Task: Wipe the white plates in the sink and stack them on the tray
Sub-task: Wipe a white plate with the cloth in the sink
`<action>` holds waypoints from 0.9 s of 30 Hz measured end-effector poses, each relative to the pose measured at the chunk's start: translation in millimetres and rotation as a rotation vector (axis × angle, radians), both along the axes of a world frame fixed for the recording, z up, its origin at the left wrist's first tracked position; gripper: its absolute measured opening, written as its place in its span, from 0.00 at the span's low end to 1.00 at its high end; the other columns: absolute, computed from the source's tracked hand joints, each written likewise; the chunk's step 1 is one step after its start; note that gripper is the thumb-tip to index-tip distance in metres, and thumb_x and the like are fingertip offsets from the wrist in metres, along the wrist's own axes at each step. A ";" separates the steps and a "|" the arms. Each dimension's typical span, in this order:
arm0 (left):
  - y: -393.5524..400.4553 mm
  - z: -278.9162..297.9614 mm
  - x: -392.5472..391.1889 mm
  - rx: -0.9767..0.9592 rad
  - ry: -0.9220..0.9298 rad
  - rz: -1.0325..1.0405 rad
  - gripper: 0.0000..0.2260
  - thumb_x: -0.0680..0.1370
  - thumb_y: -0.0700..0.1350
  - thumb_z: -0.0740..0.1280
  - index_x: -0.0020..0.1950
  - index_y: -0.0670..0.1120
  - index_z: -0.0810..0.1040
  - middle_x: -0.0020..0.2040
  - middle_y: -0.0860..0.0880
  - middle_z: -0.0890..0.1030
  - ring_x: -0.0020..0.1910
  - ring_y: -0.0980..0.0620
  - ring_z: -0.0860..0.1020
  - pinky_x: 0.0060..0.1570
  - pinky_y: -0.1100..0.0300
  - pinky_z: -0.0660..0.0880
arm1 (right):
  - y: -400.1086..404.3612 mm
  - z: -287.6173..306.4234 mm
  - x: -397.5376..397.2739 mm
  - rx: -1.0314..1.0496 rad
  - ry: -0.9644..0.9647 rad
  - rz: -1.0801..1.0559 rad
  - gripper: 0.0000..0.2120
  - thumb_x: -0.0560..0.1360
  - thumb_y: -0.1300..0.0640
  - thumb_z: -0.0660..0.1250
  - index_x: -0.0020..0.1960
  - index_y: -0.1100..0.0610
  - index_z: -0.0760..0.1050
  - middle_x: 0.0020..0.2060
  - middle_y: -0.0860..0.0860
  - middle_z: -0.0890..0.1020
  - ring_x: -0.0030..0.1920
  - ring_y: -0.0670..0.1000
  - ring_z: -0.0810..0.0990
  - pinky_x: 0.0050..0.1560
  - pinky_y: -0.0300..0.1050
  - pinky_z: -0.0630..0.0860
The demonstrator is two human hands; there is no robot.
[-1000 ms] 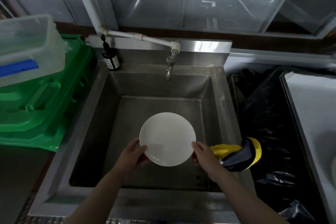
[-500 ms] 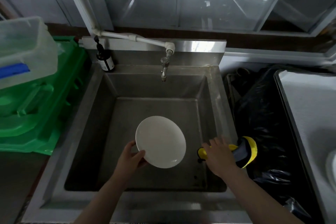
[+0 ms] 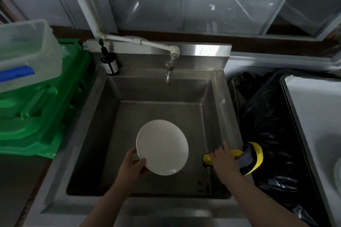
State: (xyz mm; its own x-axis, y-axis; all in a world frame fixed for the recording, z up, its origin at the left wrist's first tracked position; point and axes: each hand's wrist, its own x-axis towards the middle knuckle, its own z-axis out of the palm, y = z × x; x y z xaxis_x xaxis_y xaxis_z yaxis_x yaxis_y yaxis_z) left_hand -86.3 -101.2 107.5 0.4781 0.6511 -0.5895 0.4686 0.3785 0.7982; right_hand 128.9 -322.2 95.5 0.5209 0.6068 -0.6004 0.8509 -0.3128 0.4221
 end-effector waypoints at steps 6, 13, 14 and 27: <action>2.5 4.0 -5.1 -0.043 -0.019 -0.007 0.22 0.79 0.36 0.67 0.72 0.47 0.68 0.52 0.43 0.83 0.49 0.44 0.84 0.53 0.45 0.81 | -4.5 6.4 -4.6 0.156 0.074 -0.074 0.19 0.80 0.60 0.57 0.70 0.60 0.66 0.58 0.57 0.77 0.62 0.60 0.73 0.75 0.61 0.35; 4.2 9.2 -7.8 -0.087 -0.058 -0.008 0.21 0.79 0.34 0.67 0.70 0.46 0.71 0.52 0.41 0.84 0.50 0.43 0.84 0.53 0.45 0.81 | -0.5 31.3 -5.5 0.476 0.134 -0.302 0.24 0.82 0.59 0.53 0.78 0.54 0.57 0.62 0.56 0.74 0.61 0.58 0.74 0.63 0.52 0.69; 4.6 11.8 -7.7 -0.085 -0.068 -0.020 0.20 0.79 0.34 0.67 0.68 0.48 0.73 0.50 0.43 0.85 0.48 0.44 0.85 0.50 0.47 0.82 | 0.5 37.5 -3.7 0.533 0.155 -0.341 0.25 0.82 0.59 0.54 0.78 0.54 0.57 0.61 0.56 0.74 0.60 0.58 0.74 0.58 0.52 0.72; -2.1 69.1 5.2 0.031 -0.320 -0.131 0.22 0.79 0.27 0.63 0.64 0.51 0.72 0.41 0.56 0.86 0.41 0.55 0.85 0.37 0.61 0.82 | 16.9 152.4 -0.2 1.028 0.181 -0.540 0.20 0.82 0.56 0.55 0.74 0.51 0.63 0.67 0.55 0.72 0.59 0.59 0.77 0.51 0.51 0.74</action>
State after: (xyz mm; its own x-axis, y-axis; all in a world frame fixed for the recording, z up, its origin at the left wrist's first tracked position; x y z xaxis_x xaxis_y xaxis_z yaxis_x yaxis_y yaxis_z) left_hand -81.1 -103.3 176.6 0.7160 0.5877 -0.3767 0.2354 0.3047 0.9229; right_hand 128.7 -305.3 247.9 0.8160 0.5761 -0.0484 0.5256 -0.7742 -0.3527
